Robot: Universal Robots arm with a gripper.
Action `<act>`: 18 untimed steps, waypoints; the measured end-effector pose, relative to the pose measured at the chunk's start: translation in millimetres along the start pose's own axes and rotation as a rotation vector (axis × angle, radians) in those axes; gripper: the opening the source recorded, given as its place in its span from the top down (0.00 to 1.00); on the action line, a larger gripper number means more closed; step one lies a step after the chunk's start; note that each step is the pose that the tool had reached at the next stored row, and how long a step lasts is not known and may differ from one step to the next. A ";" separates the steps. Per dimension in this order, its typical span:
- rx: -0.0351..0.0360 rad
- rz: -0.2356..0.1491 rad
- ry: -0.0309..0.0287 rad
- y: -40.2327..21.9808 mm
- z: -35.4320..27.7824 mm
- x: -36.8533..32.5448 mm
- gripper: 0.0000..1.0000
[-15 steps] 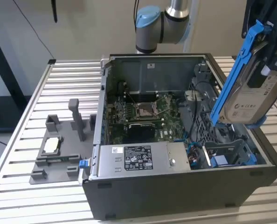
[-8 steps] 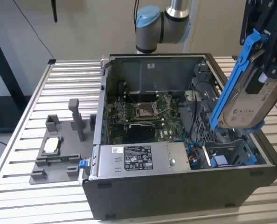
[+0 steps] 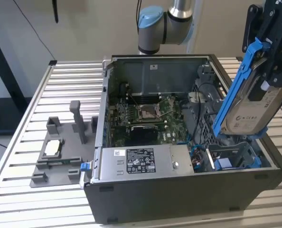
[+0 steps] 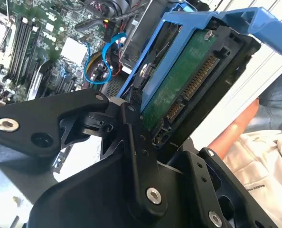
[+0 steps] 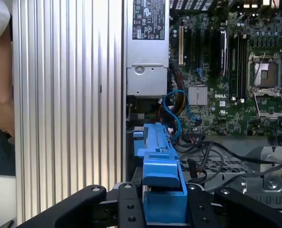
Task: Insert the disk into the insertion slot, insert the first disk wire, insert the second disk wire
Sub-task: 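Insert the disk into the insertion slot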
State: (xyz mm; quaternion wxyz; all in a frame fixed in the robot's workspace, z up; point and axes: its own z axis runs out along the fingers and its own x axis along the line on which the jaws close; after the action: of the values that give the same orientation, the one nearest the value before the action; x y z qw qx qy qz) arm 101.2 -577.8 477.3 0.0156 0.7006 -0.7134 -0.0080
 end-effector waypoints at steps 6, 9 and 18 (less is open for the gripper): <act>0.0003 0.000 -0.0002 0.0 1.1 0.0 0.67; 0.0032 0.000 -0.0003 -0.1 2.3 0.1 0.67; 0.0061 0.000 0.0002 -0.3 7.7 -0.1 0.67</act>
State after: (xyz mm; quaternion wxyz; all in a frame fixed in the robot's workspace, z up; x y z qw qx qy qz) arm 101.2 -577.8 469.7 0.0136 0.7006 -0.7134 -0.0058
